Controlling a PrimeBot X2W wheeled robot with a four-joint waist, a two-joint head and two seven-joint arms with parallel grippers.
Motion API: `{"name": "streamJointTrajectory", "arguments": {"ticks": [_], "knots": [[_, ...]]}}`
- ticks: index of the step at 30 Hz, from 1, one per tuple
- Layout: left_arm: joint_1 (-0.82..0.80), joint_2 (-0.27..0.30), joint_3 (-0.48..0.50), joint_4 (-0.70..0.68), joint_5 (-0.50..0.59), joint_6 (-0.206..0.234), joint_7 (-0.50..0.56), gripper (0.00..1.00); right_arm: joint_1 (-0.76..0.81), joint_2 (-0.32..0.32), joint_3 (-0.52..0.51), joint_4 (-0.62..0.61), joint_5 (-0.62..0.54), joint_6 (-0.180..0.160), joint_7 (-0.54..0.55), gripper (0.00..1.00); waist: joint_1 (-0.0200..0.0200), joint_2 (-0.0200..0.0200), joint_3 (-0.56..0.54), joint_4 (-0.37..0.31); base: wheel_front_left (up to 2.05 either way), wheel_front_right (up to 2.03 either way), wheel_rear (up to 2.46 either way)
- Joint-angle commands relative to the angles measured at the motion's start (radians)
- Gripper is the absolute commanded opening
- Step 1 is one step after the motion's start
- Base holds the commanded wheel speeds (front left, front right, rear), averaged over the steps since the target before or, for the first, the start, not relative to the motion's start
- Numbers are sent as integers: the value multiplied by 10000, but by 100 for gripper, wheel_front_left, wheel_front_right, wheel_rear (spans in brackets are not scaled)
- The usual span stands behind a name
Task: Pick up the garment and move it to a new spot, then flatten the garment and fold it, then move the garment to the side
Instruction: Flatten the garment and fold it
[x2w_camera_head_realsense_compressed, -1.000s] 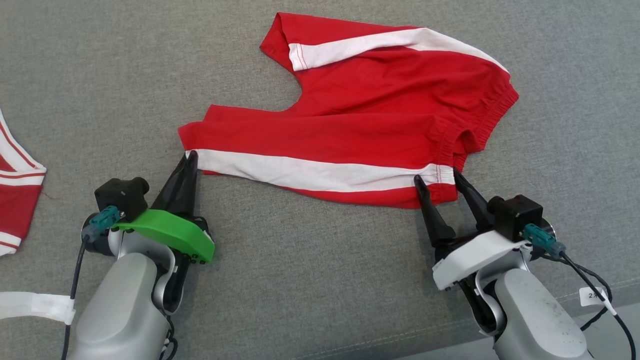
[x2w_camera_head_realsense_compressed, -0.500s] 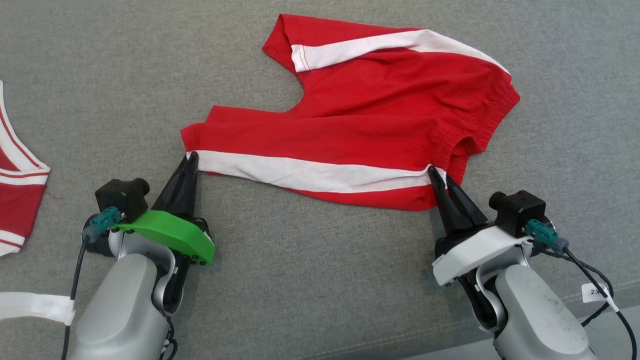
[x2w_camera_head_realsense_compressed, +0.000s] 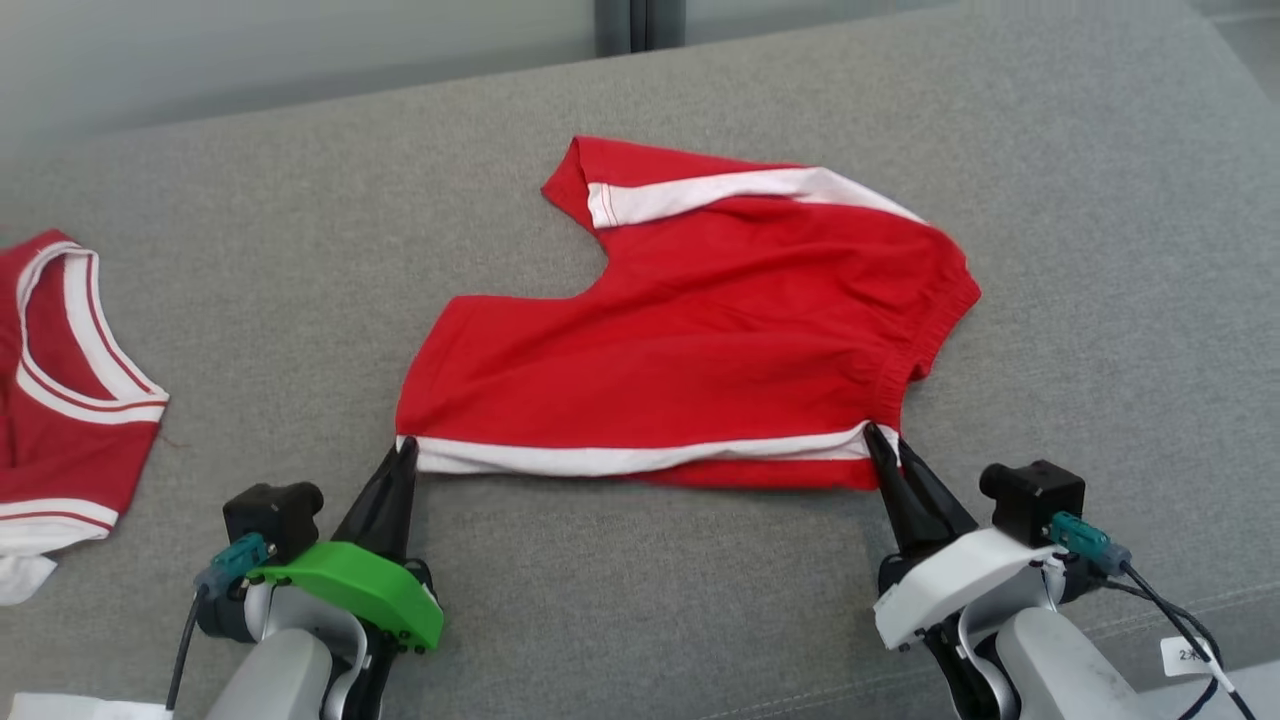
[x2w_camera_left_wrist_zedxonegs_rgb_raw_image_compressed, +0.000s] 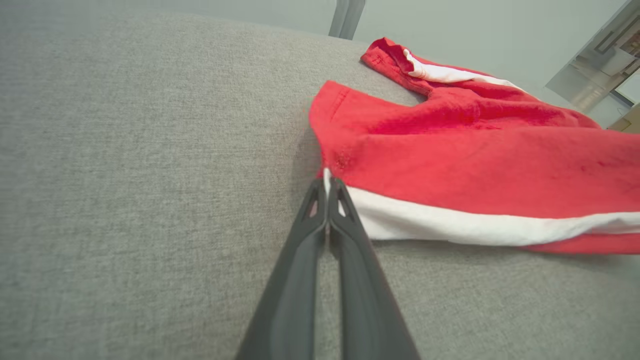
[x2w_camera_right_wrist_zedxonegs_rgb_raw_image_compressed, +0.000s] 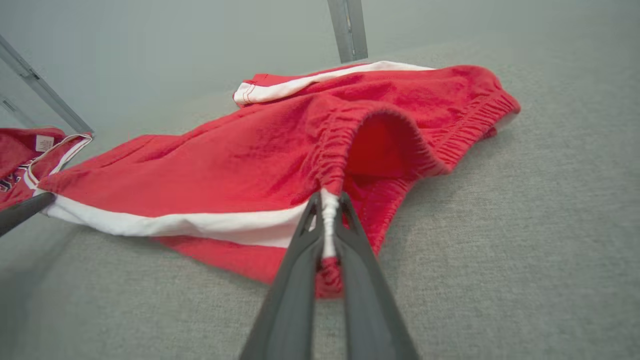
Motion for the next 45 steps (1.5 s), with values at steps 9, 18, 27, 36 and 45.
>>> {"name": "streamJointTrajectory", "arguments": {"ticks": [9, 18, 27, 36, 45], "knots": [[-548, 639, 87, -1484, 636, -17, -11, 0, -913, -371, -212, -130, 196, -11, -29, 0, 0, 0, -1928, 843, 0, 0, 0], [-3609, 1565, -333, -1505, 1064, -16, -9, 0, -4310, -1248, -68, 614, -39, -14, -29, 0, 0, 0, -961, 1438, 0, 0, 0], [-7741, 1258, -539, 433, 1899, 53, -9, 0, -9146, -1865, 478, 3270, -1125, -17, -28, 0, 0, 0, 1133, 1970, 0, 0, 0], [-9907, 786, 119, 61, 3889, 683, -8, 0, -11675, -1718, -914, 3360, -2953, -17, -25, 0, 0, 0, 2347, 2368, 0, 0, 0], [-7736, -327, 978, -292, 3687, 165, -9, 0, -10041, -2005, -231, 3417, -2566, -14, -28, 0, 0, 0, 3114, 2532, 0, 0, 0]]}}
